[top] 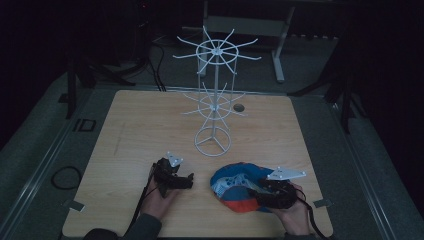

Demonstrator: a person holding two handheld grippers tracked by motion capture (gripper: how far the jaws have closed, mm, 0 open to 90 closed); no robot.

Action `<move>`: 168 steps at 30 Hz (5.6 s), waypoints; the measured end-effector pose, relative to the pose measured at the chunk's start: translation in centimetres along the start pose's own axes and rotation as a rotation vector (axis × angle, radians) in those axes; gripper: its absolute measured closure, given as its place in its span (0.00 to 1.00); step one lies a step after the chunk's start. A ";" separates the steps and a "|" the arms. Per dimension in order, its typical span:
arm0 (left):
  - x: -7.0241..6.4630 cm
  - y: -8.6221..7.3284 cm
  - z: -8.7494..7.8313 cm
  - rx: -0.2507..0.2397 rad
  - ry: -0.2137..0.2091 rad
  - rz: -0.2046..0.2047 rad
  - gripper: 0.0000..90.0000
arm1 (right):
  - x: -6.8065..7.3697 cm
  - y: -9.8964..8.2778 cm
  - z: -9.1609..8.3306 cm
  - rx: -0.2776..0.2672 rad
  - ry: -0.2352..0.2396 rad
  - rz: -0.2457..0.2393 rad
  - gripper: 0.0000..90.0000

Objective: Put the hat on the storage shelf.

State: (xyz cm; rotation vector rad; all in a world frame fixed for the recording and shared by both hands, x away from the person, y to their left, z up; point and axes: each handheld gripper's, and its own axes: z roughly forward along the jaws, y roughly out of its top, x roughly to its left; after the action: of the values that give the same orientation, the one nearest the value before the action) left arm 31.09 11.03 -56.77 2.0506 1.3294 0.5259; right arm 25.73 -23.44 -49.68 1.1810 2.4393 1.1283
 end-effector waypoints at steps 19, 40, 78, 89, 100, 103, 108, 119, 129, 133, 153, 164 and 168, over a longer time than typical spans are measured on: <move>0.0 0.0 0.0 0.000 0.000 0.000 0.03 | 0.0 1.4 -2.1 -0.013 0.029 -0.047 0.49; 0.0 0.0 0.0 0.001 0.000 0.000 0.03 | 0.4 4.8 -3.0 0.056 0.056 -0.159 0.46; 0.0 0.0 0.0 0.003 -0.002 0.000 0.03 | 0.0 10.0 1.9 0.200 0.070 -0.321 0.33; 0.0 0.0 0.0 -0.002 -0.001 -0.003 0.03 | -0.6 10.5 4.1 0.280 0.106 -0.327 0.27; 0.0 0.0 0.0 -0.002 0.000 -0.001 0.03 | -0.6 10.4 6.4 0.365 0.142 -0.342 0.25; 0.0 0.0 0.0 -0.002 0.000 -0.001 0.03 | -0.6 10.3 7.0 0.390 0.156 -0.346 0.25; 0.0 0.0 0.0 -0.002 0.000 0.000 0.03 | -0.6 10.1 8.1 0.462 0.173 -0.348 0.25; 0.0 0.0 0.0 -0.002 -0.001 -0.002 0.03 | -0.1 9.4 9.0 0.511 0.182 -0.398 0.65; 0.0 0.0 0.0 -0.002 -0.001 -0.003 0.03 | -0.1 9.7 6.8 0.427 0.156 -0.403 0.92; 0.0 0.0 0.0 0.000 -0.001 0.000 0.03 | -0.1 9.7 5.8 0.391 0.153 -0.400 0.92; 0.0 0.0 0.0 0.003 -0.002 0.001 0.03 | -1.3 9.8 1.5 0.232 0.190 -0.332 0.93; 0.0 0.0 0.0 0.003 -0.001 0.002 0.03 | -1.2 10.1 -0.1 0.183 0.161 -0.308 0.93; 0.0 0.0 0.0 0.003 -0.001 0.002 0.03 | -1.4 10.0 -0.6 0.154 0.150 -0.295 0.93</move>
State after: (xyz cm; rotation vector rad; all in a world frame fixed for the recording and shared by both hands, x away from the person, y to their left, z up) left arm 31.09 11.05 -56.74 2.0547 1.3281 0.5236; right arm 32.15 -20.95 -42.32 0.7589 2.7424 0.9879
